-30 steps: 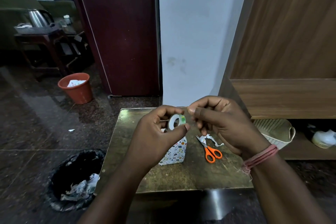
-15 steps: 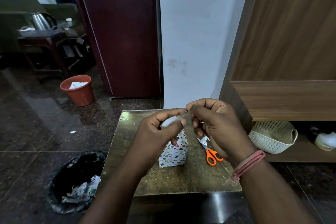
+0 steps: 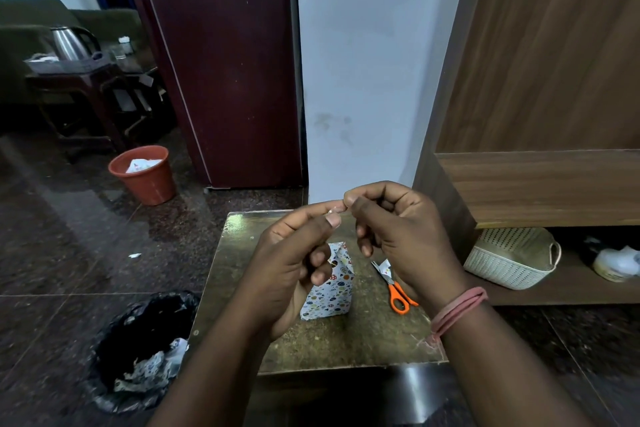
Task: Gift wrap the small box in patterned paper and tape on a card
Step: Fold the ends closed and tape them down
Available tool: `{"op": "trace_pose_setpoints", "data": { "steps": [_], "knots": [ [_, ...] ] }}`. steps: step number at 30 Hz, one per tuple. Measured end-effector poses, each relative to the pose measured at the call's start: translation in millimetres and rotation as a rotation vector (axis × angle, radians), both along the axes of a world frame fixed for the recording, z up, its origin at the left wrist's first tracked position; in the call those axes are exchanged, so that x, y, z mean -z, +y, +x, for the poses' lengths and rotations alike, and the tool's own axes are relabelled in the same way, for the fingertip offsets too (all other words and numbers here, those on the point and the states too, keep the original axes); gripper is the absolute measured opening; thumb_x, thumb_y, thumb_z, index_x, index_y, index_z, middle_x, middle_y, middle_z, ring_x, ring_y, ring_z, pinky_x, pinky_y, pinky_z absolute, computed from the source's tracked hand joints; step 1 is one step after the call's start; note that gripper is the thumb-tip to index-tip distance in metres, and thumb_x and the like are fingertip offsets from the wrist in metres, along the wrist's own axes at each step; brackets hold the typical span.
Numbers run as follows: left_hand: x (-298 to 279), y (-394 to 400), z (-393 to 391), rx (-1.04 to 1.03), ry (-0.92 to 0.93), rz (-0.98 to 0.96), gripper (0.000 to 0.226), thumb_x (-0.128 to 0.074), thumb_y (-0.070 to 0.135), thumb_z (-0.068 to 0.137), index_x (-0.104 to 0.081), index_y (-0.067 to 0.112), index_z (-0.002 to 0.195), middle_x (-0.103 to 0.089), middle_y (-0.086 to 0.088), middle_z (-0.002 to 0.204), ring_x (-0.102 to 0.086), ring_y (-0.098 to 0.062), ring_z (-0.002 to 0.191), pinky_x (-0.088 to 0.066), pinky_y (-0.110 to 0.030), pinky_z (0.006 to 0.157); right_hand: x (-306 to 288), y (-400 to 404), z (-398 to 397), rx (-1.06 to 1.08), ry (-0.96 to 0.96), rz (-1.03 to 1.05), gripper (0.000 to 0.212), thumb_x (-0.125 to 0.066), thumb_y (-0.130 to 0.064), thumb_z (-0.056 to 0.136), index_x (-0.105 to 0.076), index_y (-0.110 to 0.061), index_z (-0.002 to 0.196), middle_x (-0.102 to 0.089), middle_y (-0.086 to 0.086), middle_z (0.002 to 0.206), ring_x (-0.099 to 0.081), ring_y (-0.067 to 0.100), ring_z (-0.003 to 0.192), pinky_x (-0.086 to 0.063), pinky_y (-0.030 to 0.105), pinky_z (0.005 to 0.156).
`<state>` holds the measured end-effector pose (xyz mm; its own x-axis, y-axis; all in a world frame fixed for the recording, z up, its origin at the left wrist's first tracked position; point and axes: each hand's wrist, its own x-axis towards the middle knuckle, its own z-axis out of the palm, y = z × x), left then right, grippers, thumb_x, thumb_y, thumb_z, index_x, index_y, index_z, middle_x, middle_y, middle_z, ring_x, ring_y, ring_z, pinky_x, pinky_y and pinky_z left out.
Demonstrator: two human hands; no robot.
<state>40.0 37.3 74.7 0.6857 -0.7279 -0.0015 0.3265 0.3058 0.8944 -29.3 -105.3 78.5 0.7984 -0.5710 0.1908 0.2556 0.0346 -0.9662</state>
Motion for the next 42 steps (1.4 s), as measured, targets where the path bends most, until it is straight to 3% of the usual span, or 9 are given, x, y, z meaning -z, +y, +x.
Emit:
{"op": "trace_pose_setpoints", "data": {
  "steps": [4,9,15,20,23,28,33,38,42],
  "knots": [
    [-0.4,3.4,4.1,0.059,0.068,0.013,0.035,-0.07,0.022,0.084,-0.077,0.011,0.117,-0.042,0.004,0.074,-0.033,-0.004,0.055,-0.03,-0.015,0.041,7.2,-16.0,-4.4,-0.009,0.107,0.122,0.012,-0.069,-0.015,0.094,-0.075,-0.008,0.102,-0.061,0.012,0.073,-0.049,0.017,0.05,-0.039,0.025,0.042],
    [-0.2,3.5,1.3,0.087,0.095,0.08,0.036,-0.074,0.026,0.081,-0.079,0.012,0.114,-0.039,0.004,0.074,-0.031,-0.004,0.055,-0.026,-0.015,0.041,42.3,-59.3,-27.1,0.179,0.933,-0.679,0.018,-0.066,-0.023,0.088,-0.073,-0.006,0.089,-0.072,0.017,0.086,-0.067,0.026,0.075,-0.048,0.029,0.068],
    [-10.6,11.3,4.7,0.117,0.085,0.048,0.038,-0.072,0.037,0.083,-0.079,0.014,0.113,-0.036,0.005,0.074,-0.027,-0.003,0.056,-0.025,-0.013,0.039,73.2,-43.8,-33.6,0.109,1.217,-0.795,0.023,-0.073,-0.029,0.082,-0.068,-0.017,0.101,-0.069,0.006,0.113,-0.062,0.023,0.095,-0.038,0.02,0.072],
    [-8.9,18.0,3.7,0.104,0.127,0.064,0.023,-0.069,0.039,0.087,-0.084,0.023,0.095,-0.037,0.005,0.075,-0.028,-0.003,0.056,-0.026,-0.012,0.038,79.7,-27.3,-34.6,0.224,1.225,-0.841,0.023,-0.066,-0.029,0.092,-0.067,-0.011,0.106,-0.068,0.013,0.119,-0.064,0.029,0.111,-0.043,0.027,0.078],
    [-5.8,18.1,4.0,0.084,0.176,0.061,0.05,-0.07,0.041,0.086,-0.072,0.009,0.124,-0.039,0.004,0.074,-0.028,-0.003,0.056,-0.026,-0.012,0.038,79.4,-25.3,-32.3,0.196,1.202,-0.796,0.014,-0.069,-0.027,0.087,-0.066,-0.017,0.095,-0.071,0.008,0.111,-0.067,0.027,0.104,-0.041,0.022,0.074],
    [-3.2,16.9,10.5,0.095,0.231,0.036,0.065,-0.073,0.048,0.08,-0.065,0.008,0.132,-0.038,0.004,0.074,-0.029,-0.002,0.053,-0.025,-0.012,0.04,65.0,-40.2,-37.5,-0.134,1.136,-0.15,0.019,-0.065,-0.019,0.079,-0.054,-0.017,0.064,-0.051,0.002,0.056,-0.044,0.014,0.043,-0.032,0.018,0.045],
    [-0.1,17.2,17.1,0.109,0.257,0.031,0.06,-0.073,0.051,0.08,-0.074,0.011,0.124,-0.036,0.004,0.074,-0.029,-0.002,0.052,-0.027,-0.012,0.039,31.0,-55.6,-52.5,-0.344,0.819,0.407,0.009,-0.075,-0.011,0.082,-0.07,-0.003,0.079,-0.065,0.014,0.078,-0.062,0.018,0.063,-0.058,0.027,0.058],
    [0.8,17.9,20.2,0.097,0.259,0.032,0.061,-0.074,0.052,0.08,-0.073,0.01,0.125,-0.037,0.004,0.074,-0.03,-0.002,0.052,-0.027,-0.011,0.04,15.1,-56.9,-56.3,-0.568,0.509,0.515,0.054,-0.097,-0.011,0.059,-0.07,0.012,0.1,-0.068,0.028,0.099,-0.069,0.019,0.065,-0.061,0.025,0.058],
    [0.9,17.2,20.1,0.079,0.245,0.034,0.047,-0.071,0.048,0.085,-0.078,0.013,0.116,-0.038,0.004,0.074,-0.029,-0.002,0.054,-0.028,-0.011,0.04,21.7,-46.3,-44.9,-0.638,0.409,0.479,0.045,-0.096,-0.015,0.062,-0.072,0.007,0.093,-0.069,0.022,0.095,-0.069,0.019,0.065,-0.059,0.024,0.056]
  ]
}}
